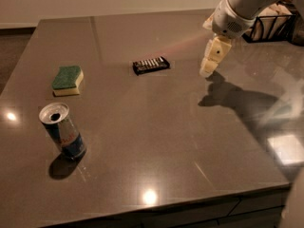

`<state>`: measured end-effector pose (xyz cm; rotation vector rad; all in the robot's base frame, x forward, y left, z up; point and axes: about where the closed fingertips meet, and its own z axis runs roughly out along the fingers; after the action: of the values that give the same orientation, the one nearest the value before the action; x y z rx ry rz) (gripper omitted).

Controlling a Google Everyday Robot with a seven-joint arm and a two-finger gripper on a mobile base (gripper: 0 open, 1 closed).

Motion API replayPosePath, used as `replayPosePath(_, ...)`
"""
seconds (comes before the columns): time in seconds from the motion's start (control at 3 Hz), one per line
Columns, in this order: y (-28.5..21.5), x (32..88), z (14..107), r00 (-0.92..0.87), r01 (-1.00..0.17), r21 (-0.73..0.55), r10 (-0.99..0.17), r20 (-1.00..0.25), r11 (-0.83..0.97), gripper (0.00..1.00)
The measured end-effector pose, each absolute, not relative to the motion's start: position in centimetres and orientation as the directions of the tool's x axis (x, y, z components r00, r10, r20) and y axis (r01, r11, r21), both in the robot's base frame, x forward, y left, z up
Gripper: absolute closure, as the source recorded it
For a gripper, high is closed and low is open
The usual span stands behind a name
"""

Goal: Pick rxbar chocolate

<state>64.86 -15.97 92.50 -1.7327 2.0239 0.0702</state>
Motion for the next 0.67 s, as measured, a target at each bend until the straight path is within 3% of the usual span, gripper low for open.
replayPosePath(0.67,-13.5,68.6,90.4,-0.165,-0.938,-0.193,-0.863,-0.478,0.286,0.0)
